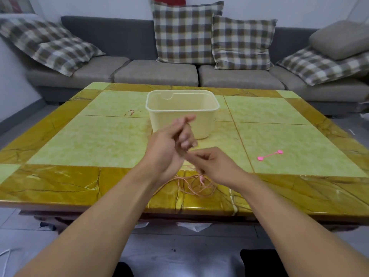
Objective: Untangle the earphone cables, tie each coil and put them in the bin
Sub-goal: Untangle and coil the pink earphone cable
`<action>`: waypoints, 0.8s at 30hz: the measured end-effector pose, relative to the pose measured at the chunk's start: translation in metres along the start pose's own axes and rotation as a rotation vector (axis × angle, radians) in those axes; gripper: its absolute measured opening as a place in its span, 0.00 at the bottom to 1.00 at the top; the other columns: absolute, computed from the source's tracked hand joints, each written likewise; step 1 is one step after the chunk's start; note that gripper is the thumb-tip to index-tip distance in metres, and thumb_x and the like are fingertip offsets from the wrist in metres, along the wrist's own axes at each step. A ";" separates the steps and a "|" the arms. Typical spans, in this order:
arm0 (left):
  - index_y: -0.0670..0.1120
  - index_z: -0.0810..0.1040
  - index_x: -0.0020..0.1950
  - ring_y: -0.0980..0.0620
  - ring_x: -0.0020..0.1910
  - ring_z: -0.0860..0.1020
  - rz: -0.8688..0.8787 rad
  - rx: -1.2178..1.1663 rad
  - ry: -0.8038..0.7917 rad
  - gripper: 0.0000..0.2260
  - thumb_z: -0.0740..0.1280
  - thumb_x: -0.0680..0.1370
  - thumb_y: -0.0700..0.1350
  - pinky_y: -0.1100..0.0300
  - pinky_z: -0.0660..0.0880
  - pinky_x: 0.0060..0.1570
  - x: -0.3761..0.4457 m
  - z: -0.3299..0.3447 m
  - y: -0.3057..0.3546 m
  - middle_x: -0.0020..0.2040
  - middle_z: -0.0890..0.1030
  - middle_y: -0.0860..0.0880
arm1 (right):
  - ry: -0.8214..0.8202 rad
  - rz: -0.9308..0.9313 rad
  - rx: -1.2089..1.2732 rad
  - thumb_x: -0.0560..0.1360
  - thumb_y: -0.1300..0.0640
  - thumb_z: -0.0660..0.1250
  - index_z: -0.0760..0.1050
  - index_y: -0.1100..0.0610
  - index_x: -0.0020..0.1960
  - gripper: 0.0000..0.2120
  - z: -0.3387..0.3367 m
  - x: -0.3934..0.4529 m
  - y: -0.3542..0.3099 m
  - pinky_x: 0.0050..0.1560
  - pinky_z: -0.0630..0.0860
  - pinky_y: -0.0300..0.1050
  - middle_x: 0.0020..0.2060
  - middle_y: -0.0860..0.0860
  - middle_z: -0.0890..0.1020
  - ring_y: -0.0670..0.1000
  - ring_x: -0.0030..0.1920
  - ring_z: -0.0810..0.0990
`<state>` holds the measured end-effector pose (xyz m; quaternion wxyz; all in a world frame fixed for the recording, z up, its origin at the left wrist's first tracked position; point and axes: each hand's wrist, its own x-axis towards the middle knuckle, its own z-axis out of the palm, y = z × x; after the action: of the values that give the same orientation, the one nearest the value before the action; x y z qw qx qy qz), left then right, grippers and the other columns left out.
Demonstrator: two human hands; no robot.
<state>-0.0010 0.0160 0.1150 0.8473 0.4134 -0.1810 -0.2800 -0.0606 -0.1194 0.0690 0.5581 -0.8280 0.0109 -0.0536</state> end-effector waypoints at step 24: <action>0.46 0.70 0.35 0.55 0.20 0.55 -0.359 0.002 -0.166 0.16 0.59 0.82 0.46 0.61 0.72 0.31 0.000 -0.014 -0.003 0.23 0.57 0.53 | 0.145 -0.022 0.044 0.79 0.53 0.71 0.85 0.49 0.47 0.04 -0.023 -0.001 0.008 0.36 0.71 0.45 0.30 0.48 0.78 0.47 0.31 0.72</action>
<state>0.0058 0.0227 0.1041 0.7656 0.4154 -0.1740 -0.4594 -0.0633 -0.1436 0.0697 0.5731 -0.8096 0.0409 -0.1199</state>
